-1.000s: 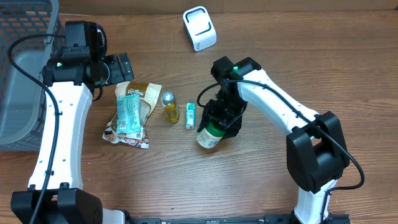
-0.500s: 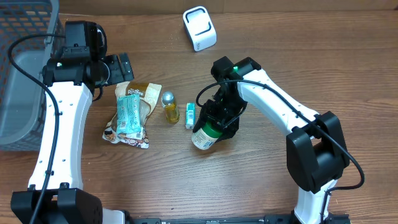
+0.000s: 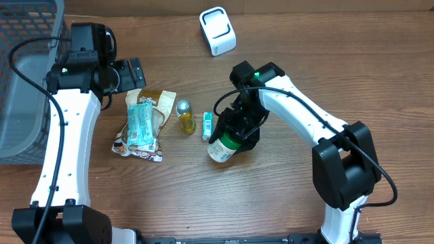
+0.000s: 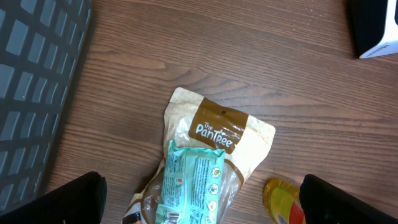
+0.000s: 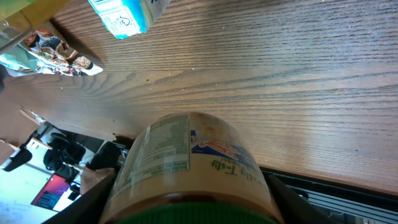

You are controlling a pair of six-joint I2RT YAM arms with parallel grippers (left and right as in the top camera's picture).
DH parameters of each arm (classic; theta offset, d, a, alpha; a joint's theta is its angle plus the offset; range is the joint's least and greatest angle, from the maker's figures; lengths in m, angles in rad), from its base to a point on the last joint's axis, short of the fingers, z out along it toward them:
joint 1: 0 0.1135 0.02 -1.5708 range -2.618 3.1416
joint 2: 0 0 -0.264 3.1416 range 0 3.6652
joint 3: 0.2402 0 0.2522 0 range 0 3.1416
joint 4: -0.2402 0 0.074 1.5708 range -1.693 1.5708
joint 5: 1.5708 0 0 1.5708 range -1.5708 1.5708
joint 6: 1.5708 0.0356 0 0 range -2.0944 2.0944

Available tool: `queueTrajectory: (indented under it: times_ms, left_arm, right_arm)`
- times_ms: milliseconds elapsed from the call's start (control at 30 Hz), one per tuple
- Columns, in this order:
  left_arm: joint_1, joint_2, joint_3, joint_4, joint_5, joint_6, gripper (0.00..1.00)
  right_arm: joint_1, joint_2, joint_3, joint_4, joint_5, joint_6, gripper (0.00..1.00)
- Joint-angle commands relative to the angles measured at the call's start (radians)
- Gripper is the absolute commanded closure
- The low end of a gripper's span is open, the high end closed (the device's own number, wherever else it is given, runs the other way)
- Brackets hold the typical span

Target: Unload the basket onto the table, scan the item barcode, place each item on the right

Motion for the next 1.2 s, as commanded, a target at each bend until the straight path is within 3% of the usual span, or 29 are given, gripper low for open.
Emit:
queueTrajectory:
  times_ms: [0, 1167]
  left_arm:
    - [0.002, 0.002, 0.026, -0.001, 0.004, -0.006, 0.00]
    - [0.002, 0.002, 0.026, -0.001, 0.004, -0.006, 0.01]
  right_arm:
    - [-0.003, -0.003, 0.021, 0.002, -0.032, 0.000, 0.48]
    - [-0.003, -0.003, 0.021, -0.036, -0.119, 0.000, 0.49]
